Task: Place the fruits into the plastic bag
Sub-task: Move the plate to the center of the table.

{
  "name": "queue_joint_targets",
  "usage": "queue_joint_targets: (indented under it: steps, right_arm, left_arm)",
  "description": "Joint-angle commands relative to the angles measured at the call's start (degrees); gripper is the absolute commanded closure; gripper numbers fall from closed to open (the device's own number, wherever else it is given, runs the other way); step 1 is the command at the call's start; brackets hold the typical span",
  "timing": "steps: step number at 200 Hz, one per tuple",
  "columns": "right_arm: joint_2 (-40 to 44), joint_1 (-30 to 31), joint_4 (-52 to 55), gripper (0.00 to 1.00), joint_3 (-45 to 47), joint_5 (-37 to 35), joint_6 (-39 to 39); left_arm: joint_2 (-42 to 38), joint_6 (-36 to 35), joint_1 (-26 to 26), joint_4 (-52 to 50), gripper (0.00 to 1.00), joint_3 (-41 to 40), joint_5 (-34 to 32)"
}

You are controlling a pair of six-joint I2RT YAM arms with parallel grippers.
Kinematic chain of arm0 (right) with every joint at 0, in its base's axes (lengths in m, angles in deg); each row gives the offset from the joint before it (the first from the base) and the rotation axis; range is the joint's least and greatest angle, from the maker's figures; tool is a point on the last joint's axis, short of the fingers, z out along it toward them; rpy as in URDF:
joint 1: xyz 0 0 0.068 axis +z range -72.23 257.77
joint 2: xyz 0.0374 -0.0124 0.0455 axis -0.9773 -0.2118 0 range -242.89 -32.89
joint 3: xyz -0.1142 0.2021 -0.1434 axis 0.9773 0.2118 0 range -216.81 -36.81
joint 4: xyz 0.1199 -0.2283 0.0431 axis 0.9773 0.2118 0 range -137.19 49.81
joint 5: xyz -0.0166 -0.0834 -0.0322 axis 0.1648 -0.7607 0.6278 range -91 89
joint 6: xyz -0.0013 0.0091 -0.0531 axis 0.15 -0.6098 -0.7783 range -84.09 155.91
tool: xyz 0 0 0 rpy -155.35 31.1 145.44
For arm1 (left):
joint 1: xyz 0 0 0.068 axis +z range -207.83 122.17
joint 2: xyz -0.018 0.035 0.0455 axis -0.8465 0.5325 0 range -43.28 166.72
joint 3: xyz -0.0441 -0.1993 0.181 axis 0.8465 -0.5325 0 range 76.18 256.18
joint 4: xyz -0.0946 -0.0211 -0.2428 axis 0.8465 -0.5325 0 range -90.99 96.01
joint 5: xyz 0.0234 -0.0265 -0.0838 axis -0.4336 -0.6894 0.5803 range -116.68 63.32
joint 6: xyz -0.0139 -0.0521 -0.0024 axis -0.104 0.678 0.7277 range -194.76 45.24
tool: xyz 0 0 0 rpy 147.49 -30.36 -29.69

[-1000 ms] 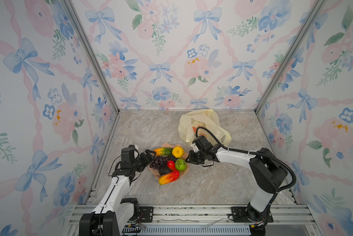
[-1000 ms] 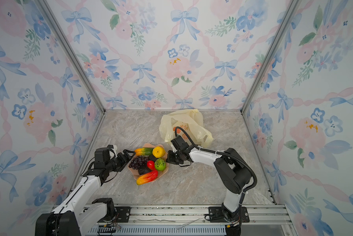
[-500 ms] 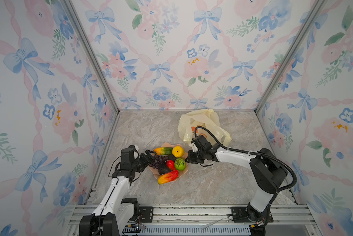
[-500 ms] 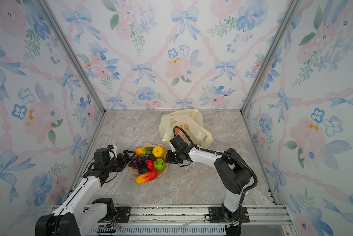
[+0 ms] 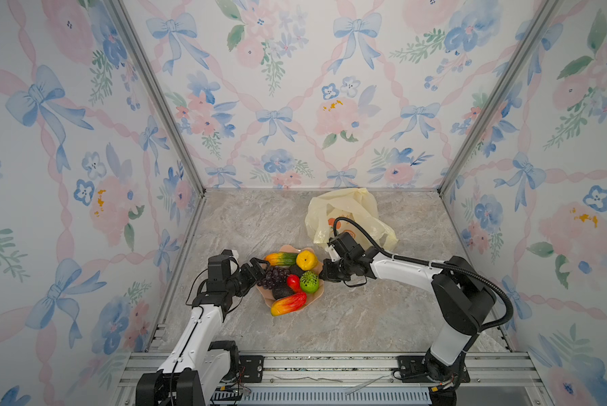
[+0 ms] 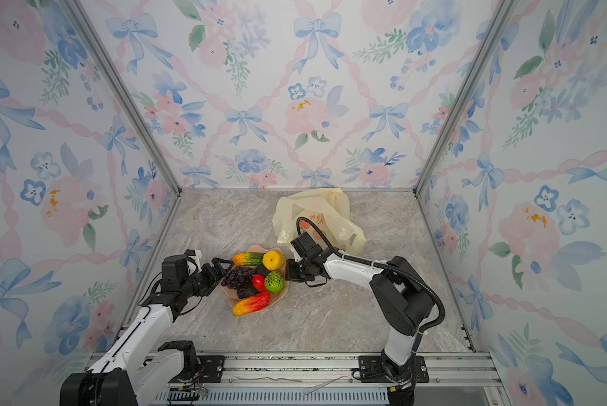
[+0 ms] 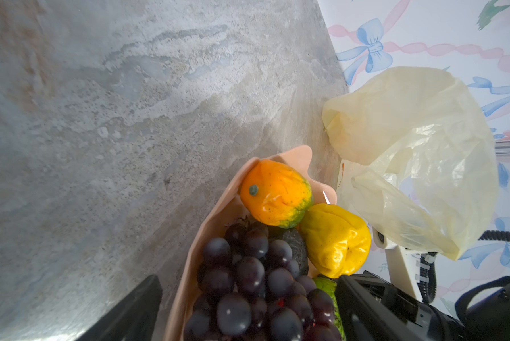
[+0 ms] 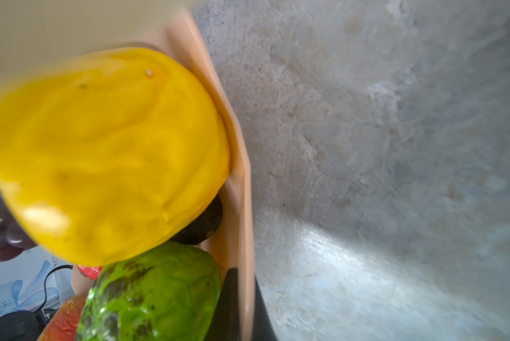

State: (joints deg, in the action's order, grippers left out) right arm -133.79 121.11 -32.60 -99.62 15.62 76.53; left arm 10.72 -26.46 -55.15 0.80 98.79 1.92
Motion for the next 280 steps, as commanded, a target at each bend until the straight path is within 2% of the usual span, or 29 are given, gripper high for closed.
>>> queue_joint_targets:
  steps: [1,65,202,280]
  right_arm:
    - [1.86,-0.39,6.32,0.94,0.27,-4.98,-1.92]
    - [5.8,-4.59,7.19,0.95,5.42,-5.61,-4.18]
    - [21.76,-15.95,10.34,0.95,20.11,-6.75,-9.34]
    - [27.12,-22.94,12.92,0.95,24.87,-6.52,-11.76]
  left_arm:
    - [-0.46,-0.38,0.4,0.63,0.05,0.11,0.93]
    - [0.12,-0.57,0.41,0.63,0.05,1.01,0.93]
    - [1.58,-1.07,0.05,0.62,0.04,2.43,1.12]
    - [2.0,-1.52,-0.88,0.62,0.03,3.12,0.58]
